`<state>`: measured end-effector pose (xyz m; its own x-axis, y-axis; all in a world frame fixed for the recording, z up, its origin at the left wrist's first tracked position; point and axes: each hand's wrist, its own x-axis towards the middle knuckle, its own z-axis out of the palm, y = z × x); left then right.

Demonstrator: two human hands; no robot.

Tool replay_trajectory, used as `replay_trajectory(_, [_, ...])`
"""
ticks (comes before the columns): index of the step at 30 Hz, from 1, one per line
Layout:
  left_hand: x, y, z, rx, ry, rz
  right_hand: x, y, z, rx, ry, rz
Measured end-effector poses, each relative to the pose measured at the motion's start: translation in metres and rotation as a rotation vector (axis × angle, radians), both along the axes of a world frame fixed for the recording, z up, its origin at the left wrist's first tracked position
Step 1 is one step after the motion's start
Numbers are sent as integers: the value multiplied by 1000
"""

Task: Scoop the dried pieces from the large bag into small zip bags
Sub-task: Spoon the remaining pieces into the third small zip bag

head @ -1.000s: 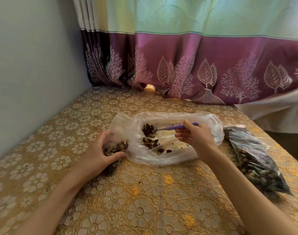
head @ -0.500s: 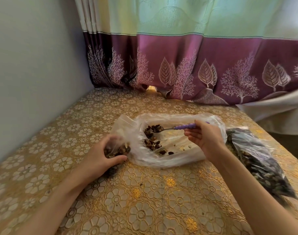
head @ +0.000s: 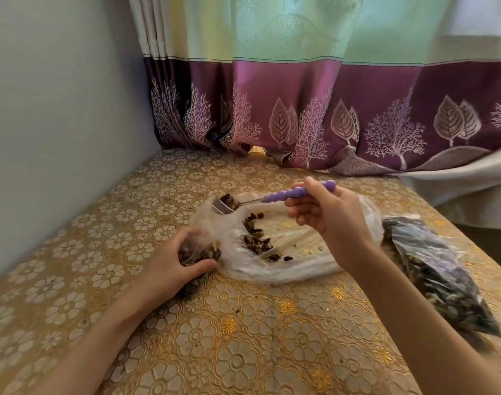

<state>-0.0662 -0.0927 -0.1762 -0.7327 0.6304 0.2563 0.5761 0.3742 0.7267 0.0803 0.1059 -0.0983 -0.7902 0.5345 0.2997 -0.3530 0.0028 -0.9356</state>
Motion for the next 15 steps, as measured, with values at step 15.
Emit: replay_trajectory(15, [4, -1, 6, 52, -72, 11, -3, 5, -5, 42, 85, -77])
